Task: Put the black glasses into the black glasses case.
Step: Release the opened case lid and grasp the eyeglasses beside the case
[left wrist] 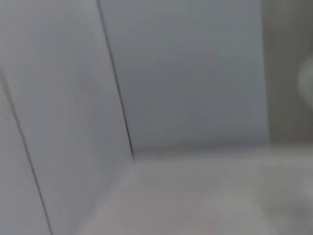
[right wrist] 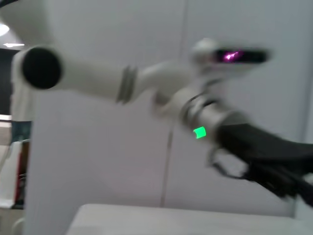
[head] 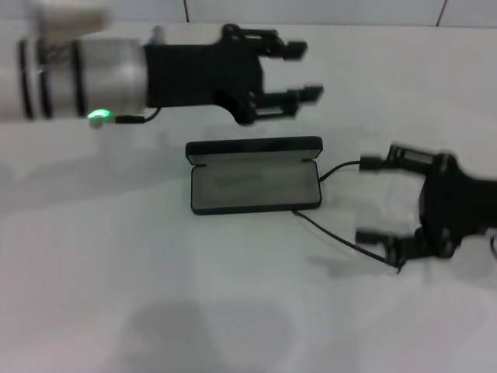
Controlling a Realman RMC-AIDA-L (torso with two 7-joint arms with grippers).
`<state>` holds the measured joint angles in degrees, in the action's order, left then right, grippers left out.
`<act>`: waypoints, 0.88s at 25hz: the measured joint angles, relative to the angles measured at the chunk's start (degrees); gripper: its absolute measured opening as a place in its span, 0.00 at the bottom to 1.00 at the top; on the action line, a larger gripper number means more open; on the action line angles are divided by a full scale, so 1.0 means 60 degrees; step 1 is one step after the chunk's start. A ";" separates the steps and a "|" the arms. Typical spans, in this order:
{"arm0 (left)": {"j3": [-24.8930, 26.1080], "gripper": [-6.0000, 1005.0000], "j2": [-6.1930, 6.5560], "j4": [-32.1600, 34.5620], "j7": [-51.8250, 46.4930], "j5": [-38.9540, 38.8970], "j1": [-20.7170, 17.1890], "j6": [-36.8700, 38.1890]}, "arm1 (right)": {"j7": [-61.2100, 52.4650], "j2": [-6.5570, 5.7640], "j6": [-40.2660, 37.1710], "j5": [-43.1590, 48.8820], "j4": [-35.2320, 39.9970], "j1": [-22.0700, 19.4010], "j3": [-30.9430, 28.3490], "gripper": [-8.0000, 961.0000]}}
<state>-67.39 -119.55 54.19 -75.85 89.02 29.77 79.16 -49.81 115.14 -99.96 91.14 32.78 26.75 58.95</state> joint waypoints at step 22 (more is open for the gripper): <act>-0.0002 0.59 -0.0055 -0.5443 0.3423 -0.4551 -0.1346 0.0997 | -0.4372 0.0078 -0.0501 0.8579 0.7667 0.1970 0.2636 0.86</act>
<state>-67.41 -119.88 21.53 -55.31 61.71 21.69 85.15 -76.04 115.61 -102.96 142.62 78.78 38.57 74.76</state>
